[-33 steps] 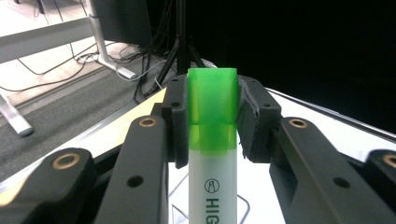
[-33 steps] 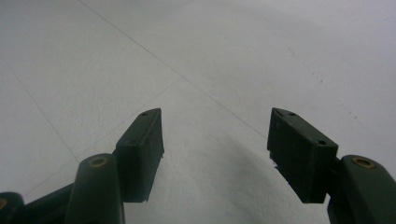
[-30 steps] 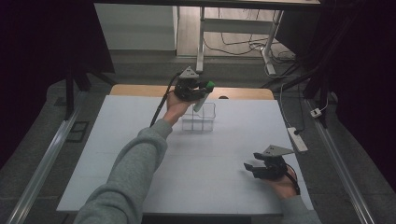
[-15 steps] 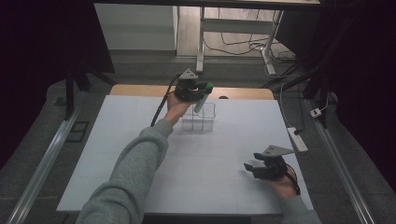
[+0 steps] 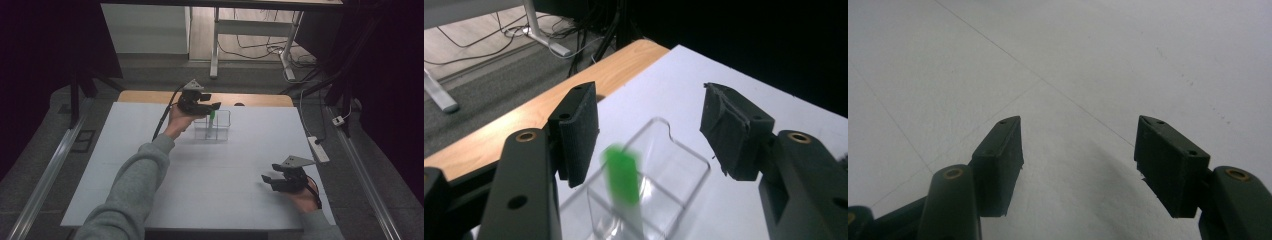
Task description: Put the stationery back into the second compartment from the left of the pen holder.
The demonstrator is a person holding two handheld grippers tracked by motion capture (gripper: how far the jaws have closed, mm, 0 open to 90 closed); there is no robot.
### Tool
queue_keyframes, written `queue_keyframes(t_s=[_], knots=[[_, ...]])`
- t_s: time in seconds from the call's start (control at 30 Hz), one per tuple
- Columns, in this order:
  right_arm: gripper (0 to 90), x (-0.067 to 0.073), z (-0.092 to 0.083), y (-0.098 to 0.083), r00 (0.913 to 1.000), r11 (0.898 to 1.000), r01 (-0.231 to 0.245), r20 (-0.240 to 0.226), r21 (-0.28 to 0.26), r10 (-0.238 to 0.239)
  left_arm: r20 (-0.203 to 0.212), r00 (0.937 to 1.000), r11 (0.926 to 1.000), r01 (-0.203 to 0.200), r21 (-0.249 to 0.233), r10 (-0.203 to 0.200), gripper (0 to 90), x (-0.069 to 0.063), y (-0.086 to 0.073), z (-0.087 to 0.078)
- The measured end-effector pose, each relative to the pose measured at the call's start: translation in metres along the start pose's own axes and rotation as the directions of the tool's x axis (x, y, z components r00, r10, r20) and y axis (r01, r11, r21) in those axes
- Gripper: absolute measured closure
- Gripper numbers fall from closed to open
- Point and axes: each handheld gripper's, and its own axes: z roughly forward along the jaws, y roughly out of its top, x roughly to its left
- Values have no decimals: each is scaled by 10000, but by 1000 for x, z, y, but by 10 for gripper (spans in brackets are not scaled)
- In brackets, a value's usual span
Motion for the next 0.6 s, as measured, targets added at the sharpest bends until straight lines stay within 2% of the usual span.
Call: queue_keyframes(t_s=[0.2, 0.33, 0.43, 0.6], knots=[[358, -1, -4, 0, 9999, 9995, -148, 14, -274, 149, -32, 9998, 9991, -200, 373, 202, 396, -5, -25, -34], [357, -1, -7, 0, 10000, 9992, -50, 7, -392, 51, -97, 9998, 9977, -157, 654, 164, 397, -9, -49, -59], [357, -2, -8, 0, 10000, 9987, -85, -16, -497, 84, 4, 10000, 9971, 54, 754, -55, 395, -12, -68, -77], [355, -1, -8, 0, 10000, 9986, -47, -16, -524, 46, 29, 10000, 9965, 88, 827, -91, 382, -22, -97, -107]])
